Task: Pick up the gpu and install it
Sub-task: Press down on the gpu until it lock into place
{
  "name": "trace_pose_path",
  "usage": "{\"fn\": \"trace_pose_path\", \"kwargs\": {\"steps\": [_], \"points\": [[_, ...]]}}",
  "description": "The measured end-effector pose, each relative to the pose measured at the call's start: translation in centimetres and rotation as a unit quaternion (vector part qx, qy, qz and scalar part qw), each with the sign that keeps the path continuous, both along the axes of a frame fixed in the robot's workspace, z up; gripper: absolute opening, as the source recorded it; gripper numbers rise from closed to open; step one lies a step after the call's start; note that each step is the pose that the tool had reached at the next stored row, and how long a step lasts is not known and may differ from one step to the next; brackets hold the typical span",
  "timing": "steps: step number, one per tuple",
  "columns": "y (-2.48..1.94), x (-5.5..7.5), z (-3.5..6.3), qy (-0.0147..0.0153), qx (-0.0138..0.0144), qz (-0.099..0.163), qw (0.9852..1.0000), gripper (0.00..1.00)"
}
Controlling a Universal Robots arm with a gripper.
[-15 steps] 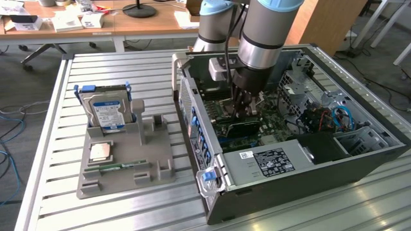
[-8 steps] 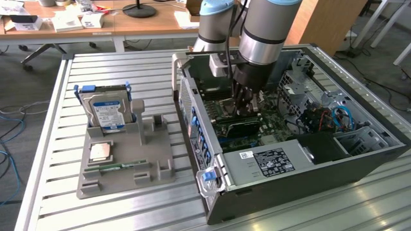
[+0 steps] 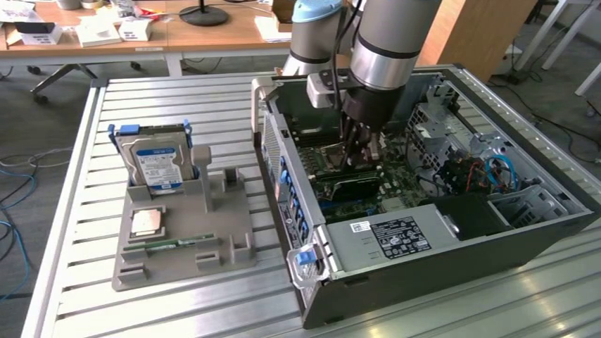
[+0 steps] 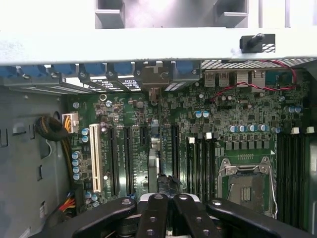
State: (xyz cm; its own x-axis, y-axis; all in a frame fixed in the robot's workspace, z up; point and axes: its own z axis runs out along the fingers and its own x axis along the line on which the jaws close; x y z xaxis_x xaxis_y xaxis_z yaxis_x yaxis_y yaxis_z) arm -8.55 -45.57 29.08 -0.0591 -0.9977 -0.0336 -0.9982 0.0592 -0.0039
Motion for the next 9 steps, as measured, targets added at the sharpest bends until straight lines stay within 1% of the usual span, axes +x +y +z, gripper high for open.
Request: {"fn": "trace_pose_path", "kwargs": {"steps": [9], "points": [[0.0,0.0,0.69,0.0,0.0,0.0,1.0,0.11]]}}
